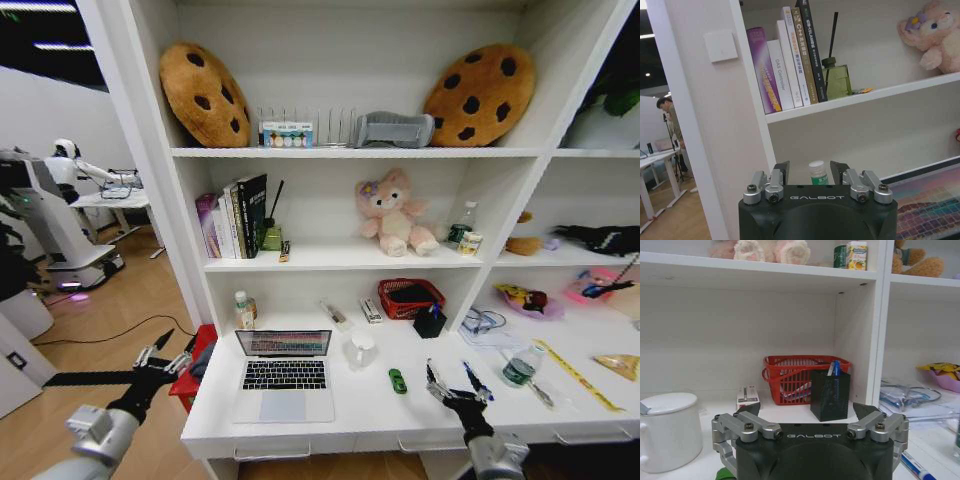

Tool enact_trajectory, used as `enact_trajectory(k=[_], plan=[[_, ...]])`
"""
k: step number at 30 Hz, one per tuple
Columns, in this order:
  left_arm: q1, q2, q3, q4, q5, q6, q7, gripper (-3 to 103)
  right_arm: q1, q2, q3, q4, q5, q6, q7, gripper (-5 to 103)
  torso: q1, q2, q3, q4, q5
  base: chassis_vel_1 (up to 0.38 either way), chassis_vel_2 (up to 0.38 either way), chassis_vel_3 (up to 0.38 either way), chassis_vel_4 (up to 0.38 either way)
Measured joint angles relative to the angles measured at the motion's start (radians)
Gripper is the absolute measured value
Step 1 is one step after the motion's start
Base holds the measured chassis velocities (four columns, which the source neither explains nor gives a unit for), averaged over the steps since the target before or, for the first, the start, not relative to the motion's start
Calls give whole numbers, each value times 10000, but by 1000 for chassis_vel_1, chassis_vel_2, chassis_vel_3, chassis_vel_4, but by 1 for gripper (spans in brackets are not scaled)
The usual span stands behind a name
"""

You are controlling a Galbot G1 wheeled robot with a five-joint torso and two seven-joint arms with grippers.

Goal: Organize the objects on the table.

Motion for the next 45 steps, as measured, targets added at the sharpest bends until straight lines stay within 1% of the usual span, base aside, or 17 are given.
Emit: enact_trajectory(k=[3, 4, 5, 9, 11, 12, 13, 14, 24, 28, 32, 34, 35, 37, 38, 40, 45], plan=[[-76, 1359, -136, 12, -778, 277, -197, 34, 85, -25, -59, -228, 93, 8, 11, 100, 1, 0, 0, 0, 1, 0, 0, 0, 0], [-76, 1359, -136, 12, -778, 277, -197, 34, 85, -25, -59, -228, 93, 8, 11, 100, 1, 0, 0, 0, 1, 0, 0, 0, 0], [-278, 2071, -30, 91, -1279, 424, -319, 28, 54, 95, -34, -282, 100, 37, 15, 100, 2, 0, 0, -4, -1, 0, 0, 0, 0], [-587, 3057, 136, 190, -1933, 579, -439, 18, 25, 258, -15, -294, 72, 49, 23, 100, 2, 0, 0, -6, -3, 0, 0, 0, 0], [-784, 4116, 226, 360, -2389, 630, -466, 7, 18, 389, -10, -287, 2, 49, 31, 100, 2, 0, 0, -3, -1, 0, 0, 0, 0], [-784, 4116, 226, 360, -2389, 630, -466, 7, 18, 389, -10, -287, 2, 49, 31, 100, 2, 0, 0, -3, -1, 0, 0, 0, 0], [-842, 4804, 266, 493, -2555, 632, -439, 1, 18, 459, -9, -249, -33, 39, 40, 100, 2, 0, 1, -3, 0, 0, 0, 0, 0], [-875, 5386, 303, 591, -2705, 628, -382, 0, 26, 521, -8, -205, -73, 12, 54, 100, 3, 0, 1, -4, -1, 0, 0, 0, 0], [-1028, 6912, 352, 716, -3413, 619, -266, 0, 68, 707, -56, 37, -186, -149, 123, 100, 2, 0, 1, -3, 0, 0, 0, 0, 0], [-864, 9003, -14, 1597, -4163, 494, -96, 0, -6, 762, 153, 781, 106, -364, 202, 100, 3, 0, 1, -2, -1, 0, 0, 0, 0], [-629, 9728, -308, 1900, -4396, 444, -28, 0, -169, 802, 248, 967, 142, -366, 203, 100, 3, 0, 1, -1, -2, 0, 0, 0, 0], [-39, 10763, -1055, 2181, -4683, 354, -15, 0, -321, 860, 311, 1064, 156, -360, 206, 100, 2, 0, 1, 2, -3, 0, 0, 0, 0], [-39, 10763, -1055, 2181, -4683, 354, -15, 0, -321, 860, 311, 1064, 156, -360, 206, 100, 2, 0, 1, 2, -3, 0, 0, 0, 0], [1197, 11815, -2527, 2515, -4767, 285, -41, 0, -411, 908, 337, 1098, 153, -335, 207, 100, 2, 0, 0, 1, 5, 0, 0, 0, 0], [1197, 11815, -2527, 2515, -4767, 285, -41, 0, -411, 908, 337, 1098, 153, -335, 207, 100, 2, 0, 0, 1, 5, 0, 0, 0, 0], [2976, 12710, -4214, 2684, -4831, 465, -207, 0, -469, 957, 385, 1144, 153, -312, 214, 100, 3, -1, 1, -11, 4, 0, 0, 0, 0], [4335, 13267, -4757, 2778, -4592, 671, -301, 0, -576, 965, 544, 1161, 308, -222, 220, 100, 4, -2, 1, -5, -5, 0, 0, 0, 0]])
